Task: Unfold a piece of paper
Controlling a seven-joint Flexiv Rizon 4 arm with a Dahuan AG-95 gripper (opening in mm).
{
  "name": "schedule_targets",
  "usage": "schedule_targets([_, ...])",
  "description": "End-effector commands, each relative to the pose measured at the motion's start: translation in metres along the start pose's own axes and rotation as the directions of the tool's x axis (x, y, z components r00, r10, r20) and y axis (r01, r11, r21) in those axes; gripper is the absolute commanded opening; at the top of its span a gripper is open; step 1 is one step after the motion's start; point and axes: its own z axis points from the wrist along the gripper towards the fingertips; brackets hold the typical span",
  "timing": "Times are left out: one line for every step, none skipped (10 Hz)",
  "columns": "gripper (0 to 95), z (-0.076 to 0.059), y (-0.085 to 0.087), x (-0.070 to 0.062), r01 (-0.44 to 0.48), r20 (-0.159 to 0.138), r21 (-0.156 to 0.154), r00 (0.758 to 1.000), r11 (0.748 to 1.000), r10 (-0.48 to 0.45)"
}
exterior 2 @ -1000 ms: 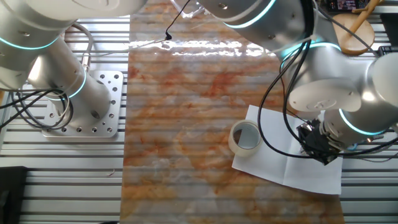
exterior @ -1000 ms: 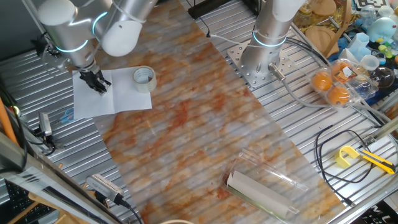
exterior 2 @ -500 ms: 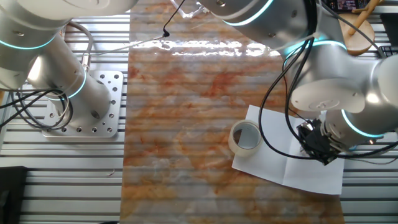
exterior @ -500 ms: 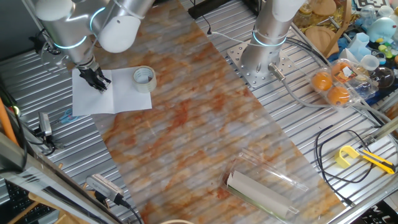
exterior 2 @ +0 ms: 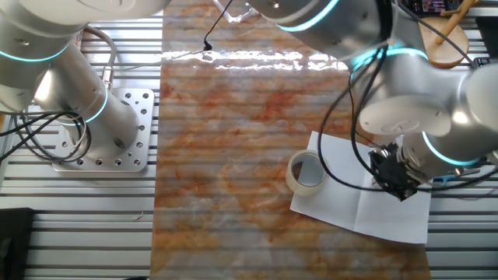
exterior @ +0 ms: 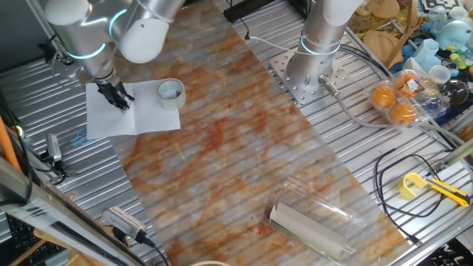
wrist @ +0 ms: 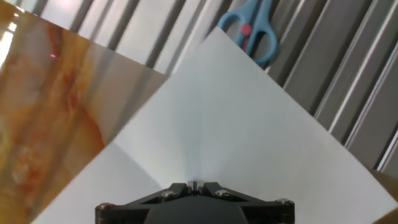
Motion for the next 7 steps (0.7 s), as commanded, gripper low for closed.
schedule_targets([0.0,0.001,0.005,0.0,-0.013,-0.005,0.026,1.0,1.0,0.013])
schedule_targets([0.0,0.003,0.006,-0.001,-0.02,-0.001,0.028,1.0,0.999,0.02])
schedule_targets([0.0,0.004,0.008,-0.003,-0.024,-0.002,0.031,1.0,0.999,0.024])
schedule_targets([0.0,0.009,0.011,-0.006,-0.031,-0.002,0.035,1.0,0.999,0.031])
schedule_targets([0.0,0.012,0.014,-0.008,-0.033,-0.001,0.038,0.999,0.999,0.033])
schedule_targets([0.0,0.014,0.015,-0.009,-0.033,-0.002,0.042,0.999,0.999,0.033])
schedule_targets([0.0,0.014,0.015,-0.009,-0.033,-0.003,0.042,0.999,0.999,0.033])
